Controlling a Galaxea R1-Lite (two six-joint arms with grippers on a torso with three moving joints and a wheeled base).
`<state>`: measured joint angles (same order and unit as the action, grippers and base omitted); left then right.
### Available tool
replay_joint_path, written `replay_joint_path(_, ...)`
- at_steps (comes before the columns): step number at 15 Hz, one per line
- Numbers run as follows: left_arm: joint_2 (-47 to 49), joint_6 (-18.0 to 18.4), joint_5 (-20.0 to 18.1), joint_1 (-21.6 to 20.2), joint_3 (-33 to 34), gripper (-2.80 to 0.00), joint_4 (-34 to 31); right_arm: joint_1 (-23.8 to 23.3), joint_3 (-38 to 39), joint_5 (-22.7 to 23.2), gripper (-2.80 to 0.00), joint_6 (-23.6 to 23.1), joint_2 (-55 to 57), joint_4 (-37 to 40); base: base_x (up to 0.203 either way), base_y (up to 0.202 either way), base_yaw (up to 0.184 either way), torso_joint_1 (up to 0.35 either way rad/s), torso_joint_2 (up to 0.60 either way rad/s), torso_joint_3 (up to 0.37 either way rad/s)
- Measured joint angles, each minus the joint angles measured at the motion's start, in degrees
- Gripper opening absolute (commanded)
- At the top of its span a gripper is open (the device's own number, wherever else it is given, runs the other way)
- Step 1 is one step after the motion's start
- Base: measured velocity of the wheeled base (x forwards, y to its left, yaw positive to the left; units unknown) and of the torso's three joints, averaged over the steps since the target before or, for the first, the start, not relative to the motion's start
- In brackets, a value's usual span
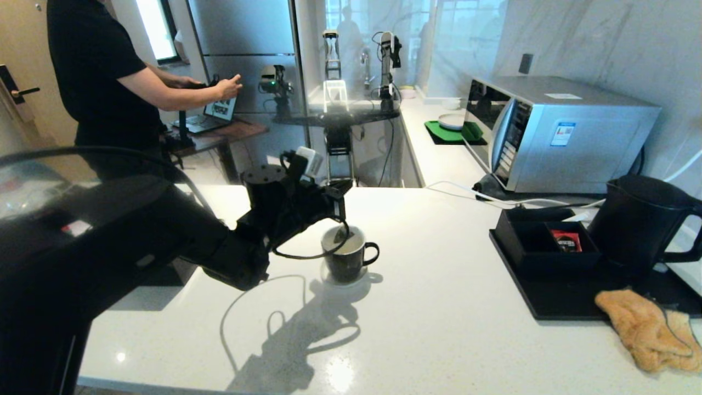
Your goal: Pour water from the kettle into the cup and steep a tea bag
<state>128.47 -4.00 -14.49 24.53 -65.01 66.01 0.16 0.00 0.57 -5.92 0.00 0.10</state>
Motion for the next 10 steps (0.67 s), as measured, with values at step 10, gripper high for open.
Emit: replay_joint_path(10, 3.9, 0.15, -0.01, 0.12, 1.89, -2.8, 0.2, 0.0, 0.0, 0.02, -2.8, 0.0, 0.0, 0.0, 0.0, 0.0, 0.0, 0.0, 0.0, 0.0)
